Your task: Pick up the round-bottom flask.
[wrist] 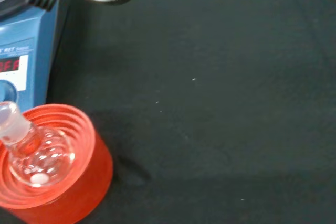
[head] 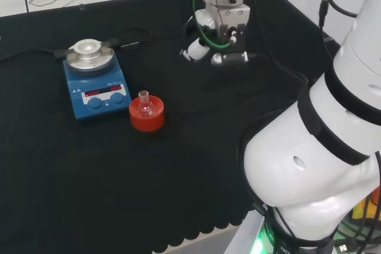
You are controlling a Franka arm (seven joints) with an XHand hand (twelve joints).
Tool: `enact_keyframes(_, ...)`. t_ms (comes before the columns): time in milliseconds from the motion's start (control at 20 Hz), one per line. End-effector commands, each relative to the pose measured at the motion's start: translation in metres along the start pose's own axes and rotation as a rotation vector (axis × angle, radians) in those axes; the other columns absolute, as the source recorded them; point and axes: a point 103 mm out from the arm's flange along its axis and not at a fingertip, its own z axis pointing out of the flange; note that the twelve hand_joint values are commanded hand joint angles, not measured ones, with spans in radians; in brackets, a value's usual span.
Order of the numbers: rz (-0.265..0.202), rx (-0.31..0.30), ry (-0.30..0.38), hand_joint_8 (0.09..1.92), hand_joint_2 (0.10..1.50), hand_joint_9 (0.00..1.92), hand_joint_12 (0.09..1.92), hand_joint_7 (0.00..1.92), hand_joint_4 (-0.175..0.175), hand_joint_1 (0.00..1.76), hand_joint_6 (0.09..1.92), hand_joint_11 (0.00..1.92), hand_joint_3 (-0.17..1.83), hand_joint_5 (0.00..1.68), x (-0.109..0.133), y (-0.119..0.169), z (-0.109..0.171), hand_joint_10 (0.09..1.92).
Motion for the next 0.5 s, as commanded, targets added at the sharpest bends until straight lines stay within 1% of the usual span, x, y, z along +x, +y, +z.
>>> enact_keyframes(50,-0.044,0.015,0.02,0.65,0.64,0.46,1.37,0.28,-0.042,0.89,0.13,0.2,0.64,0.61,0.019,0.01,0.023,0.65)
enact_keyframes(250,-0.058,0.011,0.033,0.65,0.63,0.47,1.37,0.29,-0.042,0.89,0.14,0.2,0.65,0.62,0.024,0.019,0.033,0.65)
enact_keyframes(350,-0.062,0.015,0.024,0.66,0.63,0.47,1.37,0.3,-0.042,0.89,0.15,0.2,0.65,0.63,0.023,0.021,0.041,0.65)
enact_keyframes(500,-0.062,0.032,0.026,0.66,0.63,0.48,1.37,0.3,-0.043,0.89,0.16,0.2,0.65,0.63,0.021,0.023,0.053,0.64)
